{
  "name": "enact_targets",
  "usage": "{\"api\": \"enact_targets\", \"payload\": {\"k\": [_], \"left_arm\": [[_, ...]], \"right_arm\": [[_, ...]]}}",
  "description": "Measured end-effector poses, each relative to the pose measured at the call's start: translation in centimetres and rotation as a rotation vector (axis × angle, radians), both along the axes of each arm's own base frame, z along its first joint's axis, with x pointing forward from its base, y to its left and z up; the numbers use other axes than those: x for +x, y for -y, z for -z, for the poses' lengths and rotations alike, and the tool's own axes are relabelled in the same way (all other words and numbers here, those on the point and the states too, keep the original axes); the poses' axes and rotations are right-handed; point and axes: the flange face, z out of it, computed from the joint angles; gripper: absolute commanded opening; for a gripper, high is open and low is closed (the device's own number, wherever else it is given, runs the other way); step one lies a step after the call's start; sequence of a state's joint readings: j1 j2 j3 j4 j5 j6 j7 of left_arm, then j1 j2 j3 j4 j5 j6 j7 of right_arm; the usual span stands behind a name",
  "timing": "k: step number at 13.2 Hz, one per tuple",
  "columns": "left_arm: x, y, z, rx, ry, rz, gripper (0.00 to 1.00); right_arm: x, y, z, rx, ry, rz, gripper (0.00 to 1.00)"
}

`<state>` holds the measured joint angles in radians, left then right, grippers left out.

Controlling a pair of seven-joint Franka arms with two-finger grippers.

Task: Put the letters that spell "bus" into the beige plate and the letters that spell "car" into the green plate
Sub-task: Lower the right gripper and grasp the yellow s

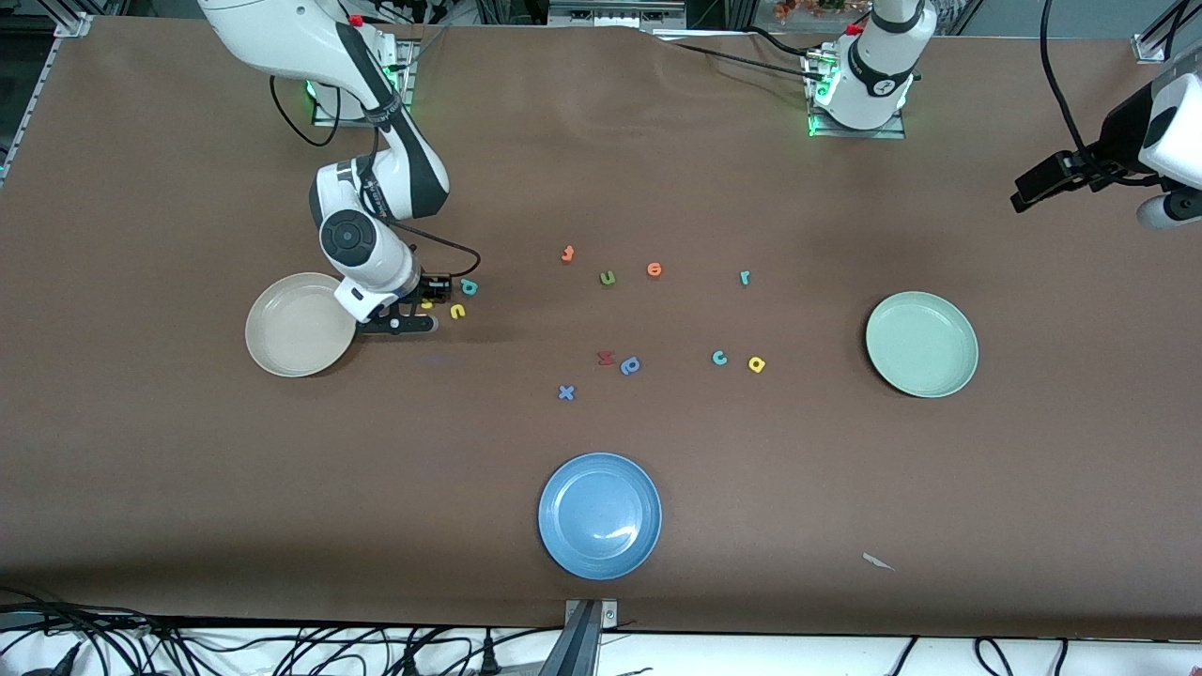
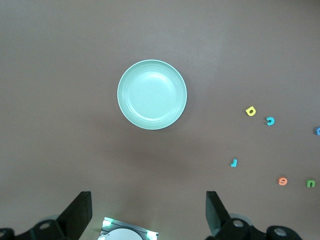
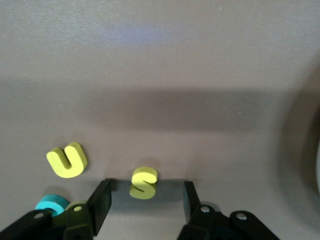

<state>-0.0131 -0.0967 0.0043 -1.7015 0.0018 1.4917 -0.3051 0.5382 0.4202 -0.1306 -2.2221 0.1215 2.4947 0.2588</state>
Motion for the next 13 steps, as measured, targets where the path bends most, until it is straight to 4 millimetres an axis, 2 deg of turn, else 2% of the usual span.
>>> {"api": "enact_targets", "payload": {"k": [2,4,7,9,12,13], "left_arm": [[0.0,-0.01,0.0,0.0,0.0,0.0,1.0],[0.0,-0.01,0.0,0.0,0.0,0.0,1.0],[0.0,-0.01,0.0,0.0,0.0,0.0,1.0],[0.0,-0.02,0.0,0.0,0.0,0.0,1.0],[0.0,-0.02,0.0,0.0,0.0,0.0,1.0],[0.0,-0.03,0.0,0.0,0.0,-0.001,1.0]], "right_arm": [[-0.04,-0.26,0.21,0.003,0.008,-0.005,0.65],[-0.01,-0.28,0.19,0.004,0.01,-0.006,0.47],[0.04,-0.49,-0.15,0.009,0.017,-0.01,0.28],[0.03,-0.57,-0.17,0.01,0.017,-0.011,0.26],[0.0,-0.69,-0.2,0.012,0.018,-0.013,0.15],[0.0,-0.69,-0.21,0.012,0.018,-0.013,0.16]]}}
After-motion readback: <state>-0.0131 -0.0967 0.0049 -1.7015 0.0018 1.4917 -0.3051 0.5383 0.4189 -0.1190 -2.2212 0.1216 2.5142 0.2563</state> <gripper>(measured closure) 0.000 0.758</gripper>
